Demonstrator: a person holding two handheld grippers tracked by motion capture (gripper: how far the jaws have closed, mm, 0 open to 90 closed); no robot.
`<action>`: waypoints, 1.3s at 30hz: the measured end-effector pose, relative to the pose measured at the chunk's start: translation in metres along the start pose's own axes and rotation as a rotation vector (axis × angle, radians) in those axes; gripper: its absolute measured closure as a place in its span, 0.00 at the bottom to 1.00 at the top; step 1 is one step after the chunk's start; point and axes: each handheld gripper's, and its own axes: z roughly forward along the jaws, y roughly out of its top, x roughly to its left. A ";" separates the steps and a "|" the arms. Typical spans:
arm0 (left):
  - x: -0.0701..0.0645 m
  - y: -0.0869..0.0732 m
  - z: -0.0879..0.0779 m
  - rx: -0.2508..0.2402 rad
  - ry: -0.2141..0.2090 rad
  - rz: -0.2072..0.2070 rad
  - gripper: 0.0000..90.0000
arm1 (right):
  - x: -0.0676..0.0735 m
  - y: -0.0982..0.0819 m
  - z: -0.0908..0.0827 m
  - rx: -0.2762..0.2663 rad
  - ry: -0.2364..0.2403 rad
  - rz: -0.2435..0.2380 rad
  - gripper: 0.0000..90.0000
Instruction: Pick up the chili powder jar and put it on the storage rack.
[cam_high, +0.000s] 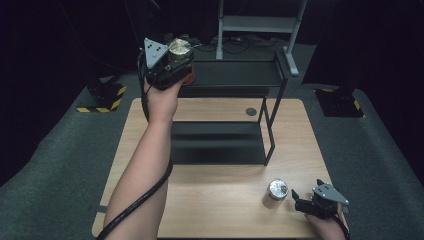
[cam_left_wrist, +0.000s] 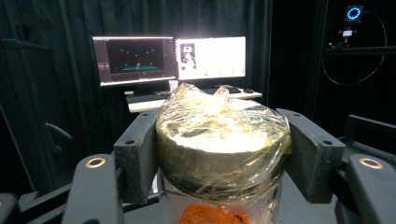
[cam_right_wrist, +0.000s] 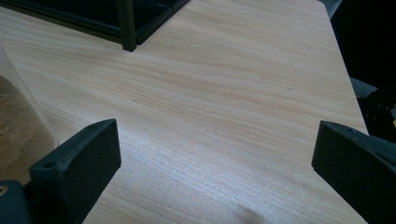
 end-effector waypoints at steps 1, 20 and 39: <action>0.000 0.000 0.001 0.002 -0.001 0.000 0.38 | 0.000 0.000 0.000 0.001 0.000 0.002 0.00; 0.003 0.000 0.011 0.016 -0.011 -0.017 0.38 | 0.000 0.000 0.000 -0.001 0.001 0.003 0.00; 0.002 -0.003 0.011 0.038 0.002 -0.047 0.22 | 0.001 0.000 0.000 -0.002 -0.001 -0.004 0.00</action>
